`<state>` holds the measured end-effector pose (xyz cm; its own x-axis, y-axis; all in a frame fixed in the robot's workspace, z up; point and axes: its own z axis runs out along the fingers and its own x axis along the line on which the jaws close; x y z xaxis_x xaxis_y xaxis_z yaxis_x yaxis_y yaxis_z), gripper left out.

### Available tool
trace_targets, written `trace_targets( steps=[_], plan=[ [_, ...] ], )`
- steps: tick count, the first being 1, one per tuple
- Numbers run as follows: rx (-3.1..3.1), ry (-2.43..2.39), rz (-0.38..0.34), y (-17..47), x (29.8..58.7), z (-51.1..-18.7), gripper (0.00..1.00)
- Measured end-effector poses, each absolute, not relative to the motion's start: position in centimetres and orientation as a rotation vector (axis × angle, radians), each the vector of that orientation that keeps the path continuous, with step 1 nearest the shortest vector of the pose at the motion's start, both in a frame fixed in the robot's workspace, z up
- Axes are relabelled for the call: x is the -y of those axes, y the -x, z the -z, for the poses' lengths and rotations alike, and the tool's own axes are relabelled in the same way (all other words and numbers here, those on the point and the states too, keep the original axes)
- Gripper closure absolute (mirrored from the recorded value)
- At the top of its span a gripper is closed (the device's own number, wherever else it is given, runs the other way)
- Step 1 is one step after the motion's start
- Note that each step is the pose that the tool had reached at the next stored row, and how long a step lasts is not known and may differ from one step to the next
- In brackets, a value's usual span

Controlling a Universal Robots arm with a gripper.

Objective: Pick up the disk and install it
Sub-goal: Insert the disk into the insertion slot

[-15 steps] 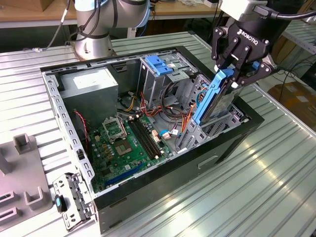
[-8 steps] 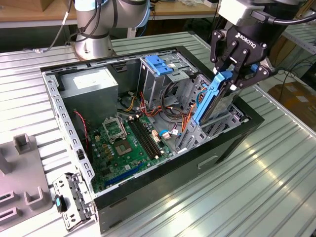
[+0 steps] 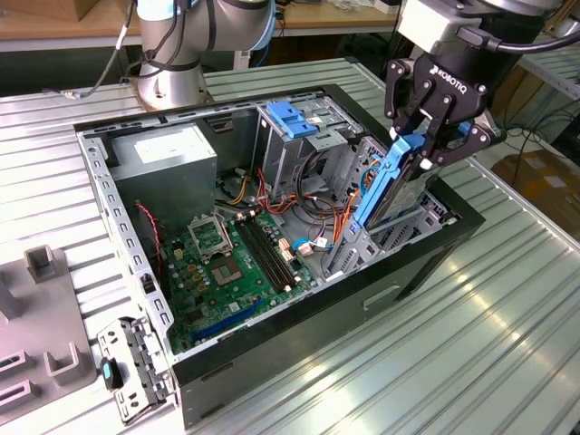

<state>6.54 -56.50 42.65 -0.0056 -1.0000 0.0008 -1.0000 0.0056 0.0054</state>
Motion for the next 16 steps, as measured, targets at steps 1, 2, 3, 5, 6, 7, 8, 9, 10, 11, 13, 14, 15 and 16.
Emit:
trace_targets(
  steps=[1, 2, 3, 5, 6, 7, 8, 9, 10, 11, 13, 14, 15, 16],
  plan=[
    [2.225, -2.212, 0.005, -6.5, 56.5, -42.6, 0.63],
    [2.224, -2.212, 0.005, -6.5, 56.5, -42.6, 0.63],
    [2.225, -2.212, 0.005, -6.5, 56.5, -42.6, 0.63],
    [2.224, -2.212, 0.005, -6.5, 56.5, -42.6, 0.63],
    [2.225, -2.212, 0.005, -6.5, 56.5, -42.5, 0.63],
    [2.225, -2.212, 0.005, -6.5, 56.5, -42.3, 0.63],
    [2.225, -2.212, 0.005, -6.5, 56.5, -42.2, 0.63],
    [2.225, -2.213, 0.004, -6.5, 56.5, -42.1, 0.63],
    [2.225, -2.213, 0.004, -6.5, 56.5, -41.9, 0.63],
    [2.226, -2.213, 0.003, -6.5, 56.6, -41.7, 0.63],
    [2.226, -2.214, 0.001, -6.5, 56.6, -41.4, 0.63],
    [2.227, -2.214, 0.001, -6.5, 56.6, -41.3, 0.63],
    [2.227, -2.214, 0.0, -6.5, 56.6, -41.2, 0.63],
    [2.227, -2.215, -0.001, -6.5, 56.6, -41.1, 0.63]
  ],
)
